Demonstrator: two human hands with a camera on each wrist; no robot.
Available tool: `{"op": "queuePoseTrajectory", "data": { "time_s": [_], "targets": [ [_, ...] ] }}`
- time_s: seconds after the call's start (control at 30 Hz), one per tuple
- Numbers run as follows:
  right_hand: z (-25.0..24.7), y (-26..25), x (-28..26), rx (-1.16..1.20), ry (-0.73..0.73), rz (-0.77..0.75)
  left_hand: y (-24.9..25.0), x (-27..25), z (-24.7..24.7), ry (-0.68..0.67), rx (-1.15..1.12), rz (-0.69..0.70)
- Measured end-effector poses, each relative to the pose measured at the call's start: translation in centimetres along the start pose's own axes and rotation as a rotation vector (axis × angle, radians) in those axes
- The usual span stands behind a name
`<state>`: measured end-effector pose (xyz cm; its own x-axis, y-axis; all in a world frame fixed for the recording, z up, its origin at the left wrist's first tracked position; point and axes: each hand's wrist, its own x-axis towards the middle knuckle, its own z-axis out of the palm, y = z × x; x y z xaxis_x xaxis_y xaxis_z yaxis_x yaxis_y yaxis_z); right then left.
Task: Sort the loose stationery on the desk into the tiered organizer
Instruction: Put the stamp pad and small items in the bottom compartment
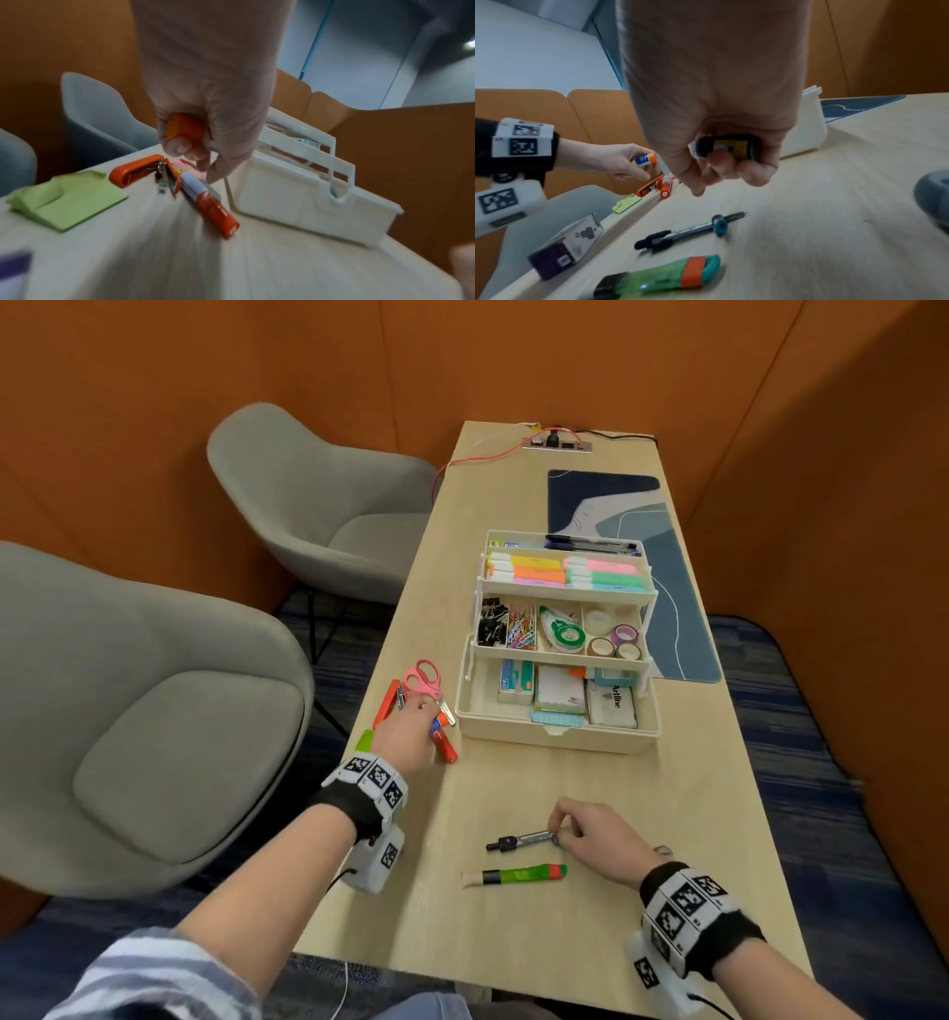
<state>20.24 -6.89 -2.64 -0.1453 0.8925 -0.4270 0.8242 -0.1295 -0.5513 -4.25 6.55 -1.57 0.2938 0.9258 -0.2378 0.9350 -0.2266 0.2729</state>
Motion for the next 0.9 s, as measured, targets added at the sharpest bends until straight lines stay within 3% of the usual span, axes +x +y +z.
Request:
{"op": "queuePoseTrajectory", "data": {
  "time_s": [0.17,0.27,0.4,0.53,0.8,0.9],
  "targets": [
    [-0.9,2.3,-1.6,-0.051,0.033,0.064,-0.6,0.5,-0.6,-0.039,-0.173,0.106],
    [-0.2,2.3,-2.6,-0.16,-0.023,0.003,-0.5,-0.7,-1.0,-0.043,-0.257,0.148],
    [2.4,0.4,-2.8,-0.228,-0.059,-0.151,-0.9,-2.9,-1.5,-0.001,-0.384,0.101],
    [3.9,-0.9,-1.9,-0.301,-0.08,-0.203,-1.8,-5.1,-2.1,-0.008,-0.457,0.033],
    [3.0,-1.0,-0.9,-0.256,0.038,-0.19,-5.2,-7.4,-2.6,0.0,-0.301,-0.109],
    [2.9,-1.0,-0.6,-0.244,0.039,-0.192,-6.1,-8.2,-1.9,-0.176,-0.099,-0.181]
  ]
}}
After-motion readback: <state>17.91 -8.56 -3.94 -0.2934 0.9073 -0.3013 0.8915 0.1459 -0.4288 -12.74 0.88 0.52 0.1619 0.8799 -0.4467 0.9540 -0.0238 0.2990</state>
